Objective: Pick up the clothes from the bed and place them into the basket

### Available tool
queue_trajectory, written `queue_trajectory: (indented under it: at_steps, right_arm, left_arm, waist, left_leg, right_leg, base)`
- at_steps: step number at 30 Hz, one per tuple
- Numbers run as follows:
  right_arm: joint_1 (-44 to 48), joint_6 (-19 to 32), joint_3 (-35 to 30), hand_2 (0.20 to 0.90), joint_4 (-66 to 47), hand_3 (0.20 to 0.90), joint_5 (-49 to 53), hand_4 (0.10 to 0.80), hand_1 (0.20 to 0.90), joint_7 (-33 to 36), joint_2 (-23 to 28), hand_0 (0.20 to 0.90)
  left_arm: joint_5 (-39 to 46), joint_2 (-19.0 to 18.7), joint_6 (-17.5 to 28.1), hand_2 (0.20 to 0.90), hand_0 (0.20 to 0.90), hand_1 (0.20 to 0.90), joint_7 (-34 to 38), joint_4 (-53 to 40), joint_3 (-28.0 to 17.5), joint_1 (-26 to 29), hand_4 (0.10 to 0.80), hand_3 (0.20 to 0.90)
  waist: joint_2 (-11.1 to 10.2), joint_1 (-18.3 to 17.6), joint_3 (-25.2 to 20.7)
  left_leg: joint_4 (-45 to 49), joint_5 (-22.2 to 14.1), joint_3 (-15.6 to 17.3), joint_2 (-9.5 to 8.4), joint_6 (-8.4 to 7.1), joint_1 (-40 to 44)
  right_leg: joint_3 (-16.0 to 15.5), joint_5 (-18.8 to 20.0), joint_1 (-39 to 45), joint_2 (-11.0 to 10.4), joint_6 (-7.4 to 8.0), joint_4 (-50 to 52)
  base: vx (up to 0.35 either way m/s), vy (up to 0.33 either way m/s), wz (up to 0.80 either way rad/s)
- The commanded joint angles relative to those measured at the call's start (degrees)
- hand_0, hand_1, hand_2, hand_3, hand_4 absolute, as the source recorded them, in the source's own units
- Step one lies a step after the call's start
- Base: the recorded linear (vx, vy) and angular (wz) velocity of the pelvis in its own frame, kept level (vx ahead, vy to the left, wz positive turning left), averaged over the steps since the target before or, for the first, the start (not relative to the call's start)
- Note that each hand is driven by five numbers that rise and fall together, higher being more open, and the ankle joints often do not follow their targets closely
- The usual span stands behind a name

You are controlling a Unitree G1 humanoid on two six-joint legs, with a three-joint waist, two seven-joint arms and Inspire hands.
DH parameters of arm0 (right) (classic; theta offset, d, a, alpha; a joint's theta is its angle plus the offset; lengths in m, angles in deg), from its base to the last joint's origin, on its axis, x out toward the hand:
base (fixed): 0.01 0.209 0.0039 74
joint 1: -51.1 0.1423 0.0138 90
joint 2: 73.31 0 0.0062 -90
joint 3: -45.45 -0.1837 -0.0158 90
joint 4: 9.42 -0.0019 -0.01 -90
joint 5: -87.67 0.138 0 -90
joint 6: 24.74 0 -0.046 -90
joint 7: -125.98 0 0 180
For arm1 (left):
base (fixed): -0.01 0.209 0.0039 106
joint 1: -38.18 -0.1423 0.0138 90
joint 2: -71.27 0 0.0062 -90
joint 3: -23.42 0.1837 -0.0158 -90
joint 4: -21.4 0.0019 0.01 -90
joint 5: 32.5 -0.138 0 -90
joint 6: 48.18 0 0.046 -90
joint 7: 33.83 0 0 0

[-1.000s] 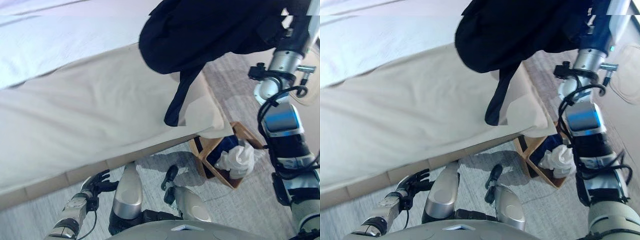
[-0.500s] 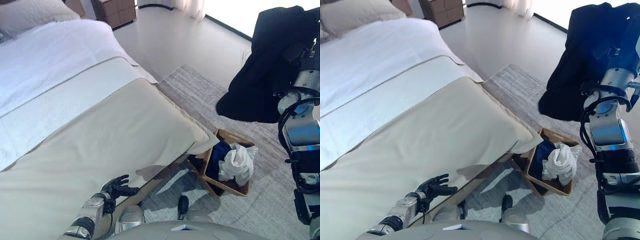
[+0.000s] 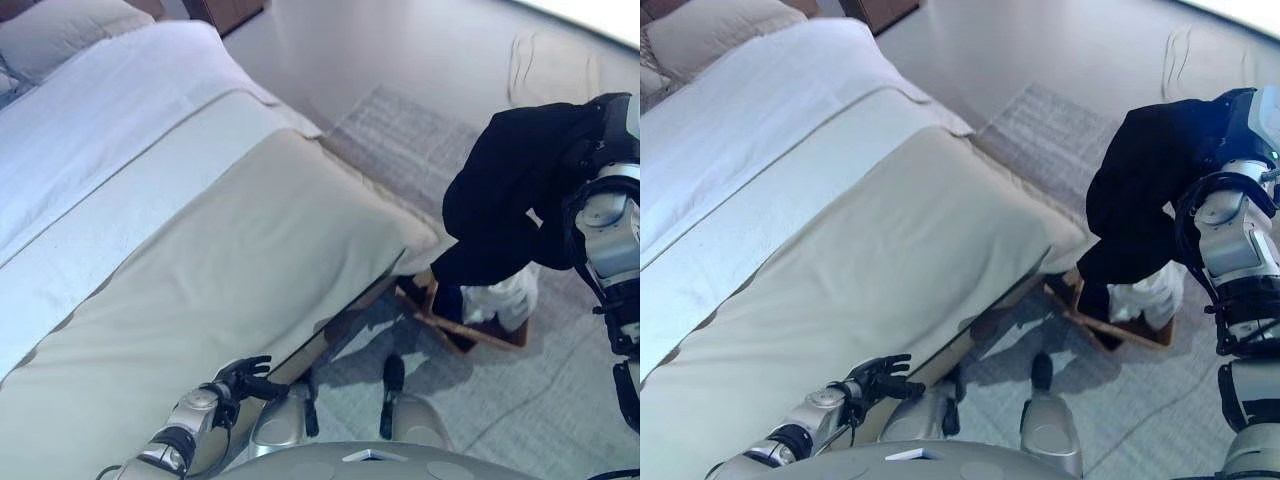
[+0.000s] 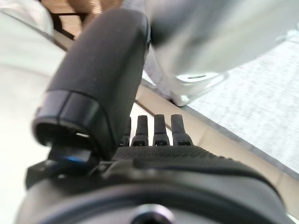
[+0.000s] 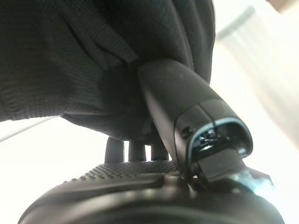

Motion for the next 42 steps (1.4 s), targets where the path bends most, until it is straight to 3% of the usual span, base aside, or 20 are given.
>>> queue_trajectory:
  at_steps: [1, 8, 9, 10, 11, 16, 21, 26, 33, 38, 42]
  right_arm:
    - [11.7, 1.0, 4.3, 0.300, -3.3, 0.200, -3.5, 0.100, 0.300, 3.7, 5.6, 0.300]
    - [18.0, -2.7, 11.3, 0.300, 6.8, 0.200, -3.8, 0.100, 0.300, 1.4, 4.6, 0.300]
    - [18.4, -3.4, 11.6, 0.453, 7.5, 0.378, -3.9, 0.278, 0.453, 1.2, 4.6, 0.453]
    - [18.7, -4.1, 11.9, 0.561, 8.3, 0.505, -4.1, 0.405, 0.561, 1.0, 4.6, 0.561]
    - [19.4, -4.2, 12.5, 0.900, 9.6, 0.900, -4.3, 0.800, 0.900, 1.2, 4.5, 0.900]
    - [21.8, -5.3, 14.3, 0.900, 14.1, 0.900, -1.9, 0.800, 0.900, 3.5, 4.3, 0.900]
    - [19.6, -5.4, 11.8, 0.900, 13.8, 0.900, 1.8, 0.800, 0.900, 6.4, 4.5, 0.900]
    - [14.1, -4.1, 5.3, 0.900, 11.3, 0.900, 6.9, 0.800, 0.900, 10.3, 4.0, 0.900]
    - [8.8, -4.5, 1.2, 0.900, 8.9, 0.900, 5.7, 0.800, 0.900, 5.4, 3.9, 0.900]
    - [-3.0, 3.1, -4.4, 0.900, 4.0, 0.900, 12.4, 0.800, 0.900, 2.3, -0.7, 0.900]
    - [-21.0, 15.4, -10.2, 0.900, -2.7, 0.900, 27.9, 0.800, 0.900, -3.4, -13.1, 0.900]
  left_arm:
    - [3.9, -3.8, 3.0, 0.900, 0.900, 0.900, 0.7, -1.2, 3.4, 2.2, 0.800, 0.900]
    - [7.9, -5.1, 6.4, 0.900, 0.900, 0.900, 1.9, -6.7, 6.0, 6.1, 0.800, 0.900]
    - [8.3, -5.5, 6.4, 0.900, 0.900, 0.900, 1.9, -7.4, 6.0, 6.4, 0.800, 0.900]
    - [8.6, -5.7, 6.3, 0.900, 0.900, 0.900, 2.0, -7.7, 6.0, 6.6, 0.800, 0.900]
    - [9.0, -6.0, 6.5, 0.900, 0.900, 0.900, 2.0, -7.8, 6.0, 6.9, 0.800, 0.900]
    - [10.7, -7.1, 5.9, 0.900, 0.900, 0.900, 2.6, -8.8, 5.9, 7.2, 0.800, 0.900]
    - [10.8, -7.8, 4.5, 0.900, 0.900, 0.900, 2.2, -9.7, 5.1, 6.1, 0.800, 0.900]
    - [9.7, -8.0, 3.5, 0.900, 0.900, 0.900, 0.9, -8.6, 3.8, 5.1, 0.800, 0.900]
    - [8.8, -8.0, 2.8, 0.900, 0.900, 0.900, 0.5, -7.0, 2.5, 4.2, 0.800, 0.900]
    - [6.7, -7.6, 1.7, 0.900, 0.900, 0.900, 0.4, -5.6, 0.3, 1.8, 0.800, 0.900]
    - [3.7, -5.5, 0.4, 0.900, 0.900, 0.900, 0.7, -3.5, -2.4, -1.0, 0.800, 0.900]
  waist:
    - [-4.7, -0.7, 2.1]
    - [-2.3, -1.7, 7.2]
    - [-1.9, -1.8, 7.8]
    - [-1.7, -1.9, 8.2]
    - [-1.3, -2.0, 8.7]
    - [-0.1, -2.1, 10.3]
    - [0.0, -2.3, 10.7]
    - [-1.3, -2.4, 9.5]
    - [-3.6, -2.1, 7.1]
    - [-6.1, -1.9, 3.6]
    - [-8.1, -2.6, -0.9]
  left_leg:
    - [6.0, -6.2, -2.2, -3.10, -0.20, -1.9]
    - [9.3, -6.3, -2.5, -3.74, 0.27, -8.8]
    - [9.5, -6.3, -2.7, -3.92, 0.29, -9.4]
    - [9.6, -6.1, -2.8, -4.07, 0.28, -9.8]
    - [9.6, -6.0, -2.8, -4.21, 0.26, -10.2]
    - [8.9, -5.1, -2.7, -4.51, 0.10, -11.5]
    - [7.4, -4.5, -2.7, -4.70, -0.04, -10.8]
    - [7.2, -5.5, -2.5, -4.67, 0.21, -9.0]
    - [6.0, -6.3, -2.2, -4.71, 0.67, -5.9]
    - [2.6, -6.6, -1.8, -4.77, 0.73, -1.2]
    - [0.0, -7.2, -1.6, -5.11, 1.08, 3.9]
  right_leg:
    - [-4.7, -3.4, 3.5, 0.0, -2.09, -3.1]
    - [-2.8, -3.1, -5.5, 0.1, -2.89, 0.6]
    - [-2.4, -3.1, -6.3, 0.2, -3.00, 0.9]
    - [-2.2, -3.1, -6.7, 0.3, -3.07, 1.1]
    - [-1.9, -3.0, -7.4, 0.4, -3.14, 1.3]
    - [-1.4, -2.7, -9.2, 0.6, -3.27, 1.4]
    - [-0.9, -2.5, -9.0, 1.0, -3.18, 0.8]
    - [-1.1, -2.6, -7.4, 0.9, -2.83, 0.7]
    - [-1.6, -2.2, -4.6, 0.9, -2.18, -0.3]
    - [-2.7, -1.6, 0.1, 0.7, -1.22, -3.1]
    - [-3.2, -1.0, 5.3, 0.4, -0.23, -5.5]
  base:
    - [-0.143, -0.025, -0.14]
    - [-0.136, -0.053, -0.09]
    - [-0.046, -0.030, -0.01]
    - [-0.044, -0.019, -0.02]
    - [-0.040, -0.011, -0.04]
    - [-0.033, 0.002, -0.03]
    - [0.004, 0.007, 0.00]
    - [0.017, 0.011, 0.03]
    - [0.040, 0.034, 0.11]
    - [0.064, 0.070, 0.10]
    - [0.113, 0.116, 0.06]
